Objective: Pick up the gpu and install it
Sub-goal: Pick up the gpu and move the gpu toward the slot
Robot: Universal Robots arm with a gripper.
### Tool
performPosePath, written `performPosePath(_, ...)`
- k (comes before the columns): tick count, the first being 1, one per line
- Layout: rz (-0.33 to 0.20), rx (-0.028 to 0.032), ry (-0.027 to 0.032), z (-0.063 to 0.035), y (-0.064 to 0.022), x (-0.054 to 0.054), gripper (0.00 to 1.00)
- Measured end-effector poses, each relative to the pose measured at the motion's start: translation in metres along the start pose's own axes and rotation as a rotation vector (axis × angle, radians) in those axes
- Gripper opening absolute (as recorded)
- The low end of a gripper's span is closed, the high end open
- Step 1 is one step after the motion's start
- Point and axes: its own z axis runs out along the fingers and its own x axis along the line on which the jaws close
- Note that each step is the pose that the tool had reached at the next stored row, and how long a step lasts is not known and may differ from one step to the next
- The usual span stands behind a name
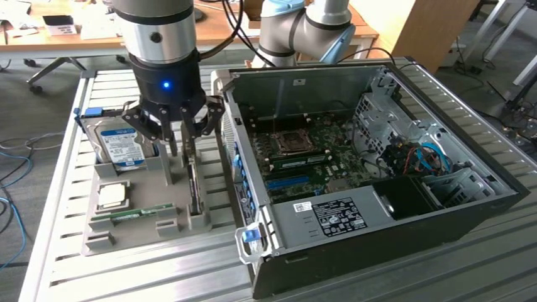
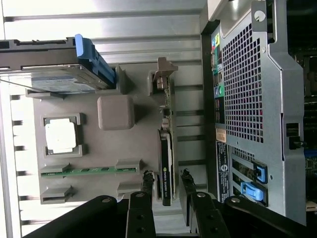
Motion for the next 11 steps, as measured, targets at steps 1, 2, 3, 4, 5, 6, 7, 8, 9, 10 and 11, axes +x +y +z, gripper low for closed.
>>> performPosePath(1,0.000,-0.0001,-0.0002,0.0005,0.0000,-0.0003,0.36)
performPosePath(2,0.000,-0.0002,-0.0002,0.0013,0.0000,-0.0003,0.36)
performPosePath(3,0.000,-0.0002,-0.0002,0.0024,-0.0001,-0.0003,0.36)
performPosePath(4,0.000,-0.0002,-0.0002,0.0038,-0.0001,-0.0003,0.36)
performPosePath(5,0.000,-0.0001,-0.0001,0.0050,-0.0002,-0.0004,0.36)
performPosePath(6,0.000,-0.0002,-0.0002,0.0060,-0.0002,-0.0006,0.36)
performPosePath(7,0.000,0.0001,0.0000,0.0065,-0.0003,-0.0011,0.36)
performPosePath(8,0.000,-0.0001,-0.0001,0.0072,-0.0002,-0.0013,0.36)
performPosePath(9,0.000,-0.0001,-0.0001,0.0079,-0.0002,-0.0015,0.36)
performPosePath(10,0.000,-0.0001,-0.0001,0.0087,-0.0002,-0.0017,0.36)
performPosePath(11,0.000,-0.0001,-0.0001,0.0096,-0.0003,-0.0021,0.36)
